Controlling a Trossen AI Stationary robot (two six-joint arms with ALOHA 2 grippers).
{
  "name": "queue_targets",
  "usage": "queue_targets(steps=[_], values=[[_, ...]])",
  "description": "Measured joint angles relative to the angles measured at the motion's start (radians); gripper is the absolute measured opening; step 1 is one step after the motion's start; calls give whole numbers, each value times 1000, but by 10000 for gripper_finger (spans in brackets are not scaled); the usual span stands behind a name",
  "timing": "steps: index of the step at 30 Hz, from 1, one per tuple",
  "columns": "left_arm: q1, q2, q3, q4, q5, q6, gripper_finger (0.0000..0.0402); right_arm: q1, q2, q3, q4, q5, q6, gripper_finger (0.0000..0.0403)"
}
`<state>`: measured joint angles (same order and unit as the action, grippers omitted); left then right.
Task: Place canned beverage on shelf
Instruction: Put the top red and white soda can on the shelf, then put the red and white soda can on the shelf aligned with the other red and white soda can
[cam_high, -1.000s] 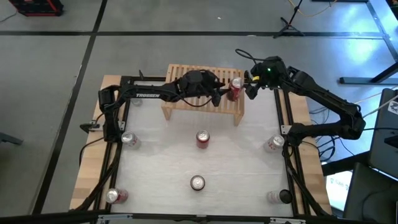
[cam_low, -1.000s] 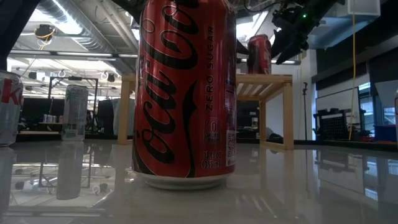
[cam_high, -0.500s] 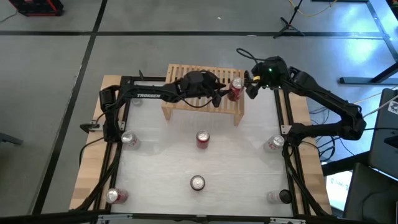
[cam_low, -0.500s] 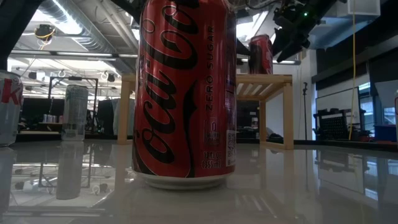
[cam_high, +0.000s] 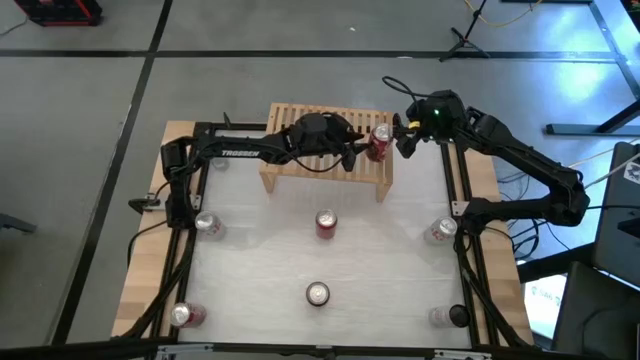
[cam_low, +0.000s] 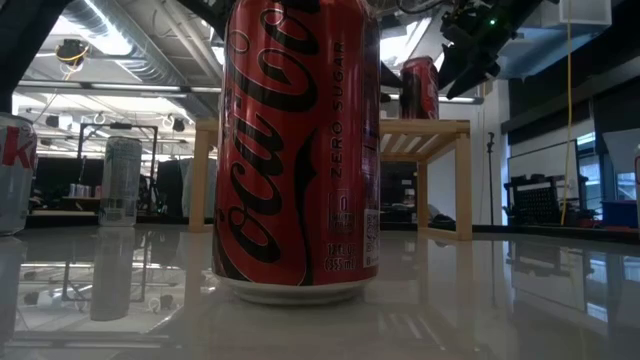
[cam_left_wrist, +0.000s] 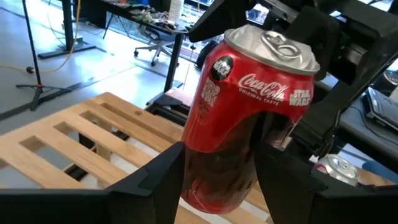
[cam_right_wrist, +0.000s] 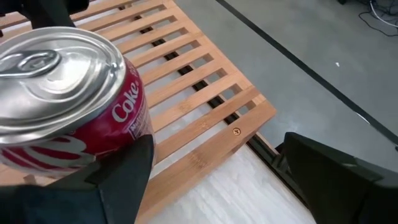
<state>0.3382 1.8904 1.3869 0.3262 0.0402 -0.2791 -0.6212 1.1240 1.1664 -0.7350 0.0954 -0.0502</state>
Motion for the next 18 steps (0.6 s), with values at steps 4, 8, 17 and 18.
queue_targets(steps=[4,8,17,18], values=[[-6,-26,-2,-15,1,1,189,-1,-30,0,-17,0,0,353],[-15,-119,-1,-160,3,33,189,-1,-102,0,-88,-2,-4,353],[-132,-412,-1,-714,-56,9,189,1,-296,0,-205,-396,136,353],[-158,-439,-1,-743,-78,-3,189,1,-312,0,-193,-441,146,353]])
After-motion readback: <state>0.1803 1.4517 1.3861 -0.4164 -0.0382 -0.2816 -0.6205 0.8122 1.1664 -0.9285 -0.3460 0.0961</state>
